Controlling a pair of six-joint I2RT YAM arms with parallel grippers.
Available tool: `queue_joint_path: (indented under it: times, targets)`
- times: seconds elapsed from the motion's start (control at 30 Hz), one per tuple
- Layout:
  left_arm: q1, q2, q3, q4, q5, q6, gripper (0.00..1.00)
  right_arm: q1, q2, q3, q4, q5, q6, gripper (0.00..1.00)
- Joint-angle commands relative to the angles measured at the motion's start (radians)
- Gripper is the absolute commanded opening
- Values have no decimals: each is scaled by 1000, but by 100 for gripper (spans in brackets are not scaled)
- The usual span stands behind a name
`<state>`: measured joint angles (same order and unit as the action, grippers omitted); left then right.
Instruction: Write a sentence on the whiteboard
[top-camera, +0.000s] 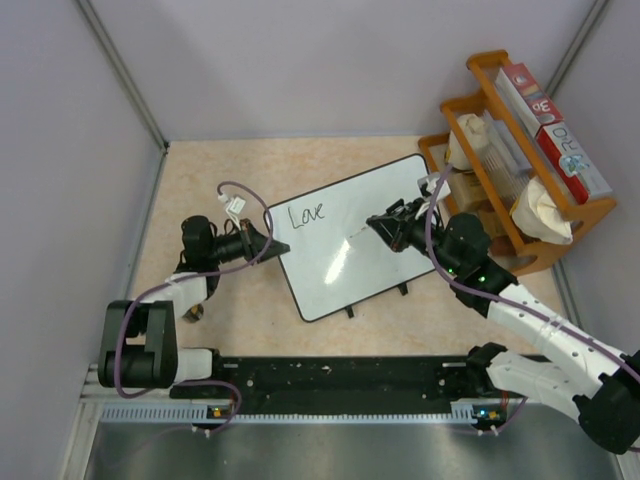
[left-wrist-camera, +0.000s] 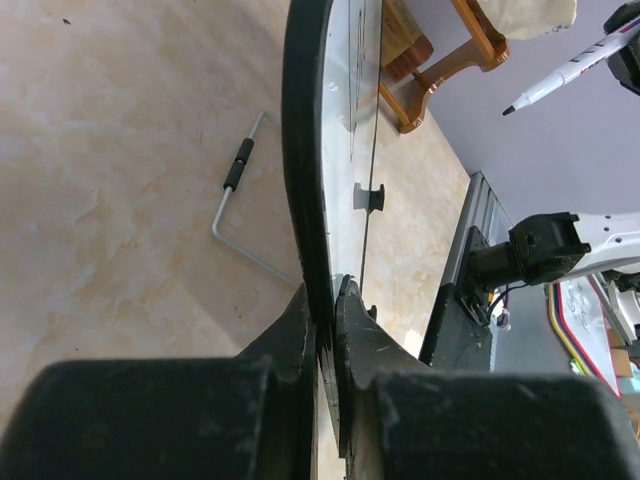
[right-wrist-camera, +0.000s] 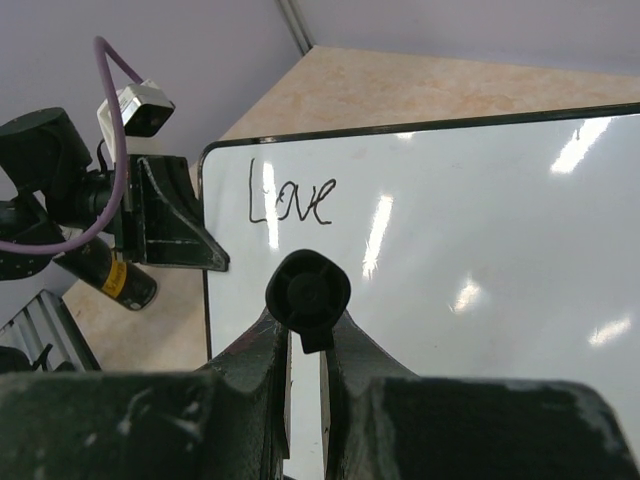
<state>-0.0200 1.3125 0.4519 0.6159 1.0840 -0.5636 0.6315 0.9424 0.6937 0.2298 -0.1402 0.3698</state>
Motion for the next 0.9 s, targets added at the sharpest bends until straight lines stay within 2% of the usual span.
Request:
queue_joint_path:
  times: [0.0,0.13,0.53,0.87]
  targets:
    - [-3,21,45,-112,13,278,0,-4,-31,35,11,-16,-19,0]
    - [-1,4,85,-277,2,395,0,-4,-37,33,11,-19,-28,0]
    - [-1,-48,100,-360,-53,426,0,-6,2,59,25,10,-60,0]
    - [-8,-62,128,-432,-95,452,0,-87,59,96,112,-140,-12,0]
